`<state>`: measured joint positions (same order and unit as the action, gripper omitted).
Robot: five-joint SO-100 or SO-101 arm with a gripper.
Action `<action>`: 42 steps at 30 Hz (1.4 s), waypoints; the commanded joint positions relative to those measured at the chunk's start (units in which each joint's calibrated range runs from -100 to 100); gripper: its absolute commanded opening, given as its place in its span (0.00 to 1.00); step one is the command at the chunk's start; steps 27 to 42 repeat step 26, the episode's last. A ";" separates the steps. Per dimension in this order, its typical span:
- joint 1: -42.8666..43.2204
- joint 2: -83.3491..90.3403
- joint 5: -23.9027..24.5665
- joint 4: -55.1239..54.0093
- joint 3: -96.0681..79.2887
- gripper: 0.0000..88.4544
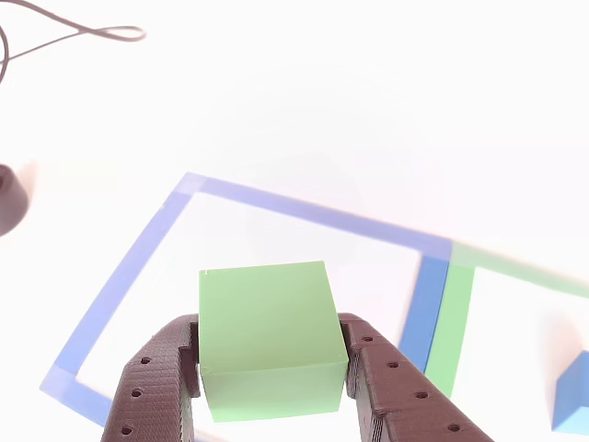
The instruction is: Tower of hanoi
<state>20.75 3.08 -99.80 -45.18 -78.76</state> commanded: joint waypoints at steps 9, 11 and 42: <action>0.72 -22.18 -0.20 -18.38 11.76 0.07; 0.63 -24.52 -0.20 -18.78 13.86 0.07; 1.87 -32.92 -0.20 -22.75 17.95 0.10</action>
